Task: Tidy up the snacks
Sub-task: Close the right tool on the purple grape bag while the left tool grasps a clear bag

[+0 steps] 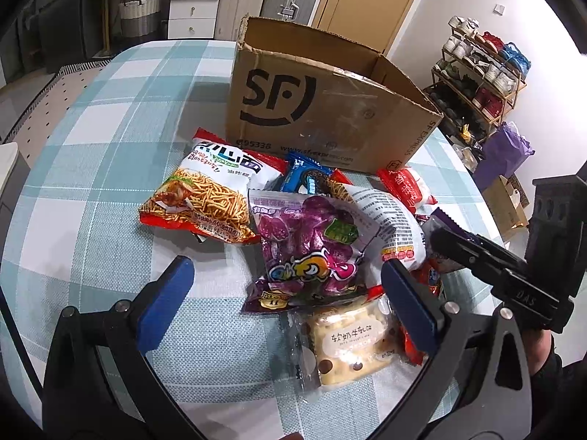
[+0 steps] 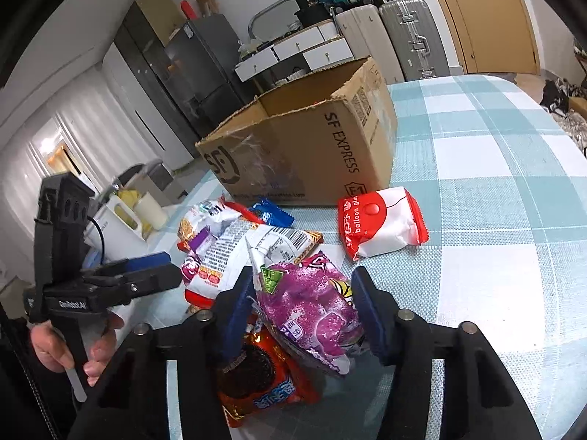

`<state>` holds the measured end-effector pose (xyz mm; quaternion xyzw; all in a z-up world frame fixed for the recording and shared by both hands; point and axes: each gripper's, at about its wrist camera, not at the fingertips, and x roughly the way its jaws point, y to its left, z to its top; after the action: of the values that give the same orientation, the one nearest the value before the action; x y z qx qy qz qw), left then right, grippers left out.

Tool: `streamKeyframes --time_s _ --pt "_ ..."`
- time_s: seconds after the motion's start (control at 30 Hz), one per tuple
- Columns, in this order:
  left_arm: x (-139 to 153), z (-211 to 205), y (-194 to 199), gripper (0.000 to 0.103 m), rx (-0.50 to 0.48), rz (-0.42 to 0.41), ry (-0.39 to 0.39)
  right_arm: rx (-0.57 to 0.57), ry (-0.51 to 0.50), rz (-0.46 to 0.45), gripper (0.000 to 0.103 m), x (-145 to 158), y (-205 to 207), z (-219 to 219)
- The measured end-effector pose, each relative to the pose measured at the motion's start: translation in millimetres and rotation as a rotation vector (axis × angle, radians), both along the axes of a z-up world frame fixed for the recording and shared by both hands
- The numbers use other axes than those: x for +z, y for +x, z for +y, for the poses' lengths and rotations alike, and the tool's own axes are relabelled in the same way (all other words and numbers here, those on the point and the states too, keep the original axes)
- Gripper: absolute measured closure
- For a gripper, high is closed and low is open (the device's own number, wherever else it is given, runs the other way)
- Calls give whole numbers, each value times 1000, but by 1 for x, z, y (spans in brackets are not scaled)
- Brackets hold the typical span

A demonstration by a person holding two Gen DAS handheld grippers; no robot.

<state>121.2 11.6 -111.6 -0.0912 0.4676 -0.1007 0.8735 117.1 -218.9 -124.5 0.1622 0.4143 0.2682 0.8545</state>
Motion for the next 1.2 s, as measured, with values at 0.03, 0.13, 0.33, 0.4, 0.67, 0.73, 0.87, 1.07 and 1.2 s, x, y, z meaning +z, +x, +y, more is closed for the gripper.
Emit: streamKeyframes --time_s 0.03,0.13,0.33,0.4,0.67,0.73,0.87,1.07,1.2 --pt "0 0 0 2 0 0 -1 4 9 9 58 -2 1 -1" --pt "2 1 -1 2 2 -3 0 18 19 8 64 -1 1 -1" --pt "2 2 -4 2 4 -5 -1 15 22 2 66 2 -3 -2" --pt "2 3 -5 2 5 -3 -1 6 34 5 66 2 -4 -5" --pt "2 6 -4 2 13 3 -13 -16 65 -9 67 10 -11 -14" --pt "1 7 -3 2 17 10 -12 -22 72 -19 67 14 -12 -16" --pt "-3 9 3 2 19 27 -35 -21 74 -34 67 21 -15 -18" --pt "-12 10 11 2 31 57 -57 -21 71 -44 67 28 -15 -17" --pt "-17 8 16 2 24 68 -69 -11 68 -52 67 31 -16 -15"
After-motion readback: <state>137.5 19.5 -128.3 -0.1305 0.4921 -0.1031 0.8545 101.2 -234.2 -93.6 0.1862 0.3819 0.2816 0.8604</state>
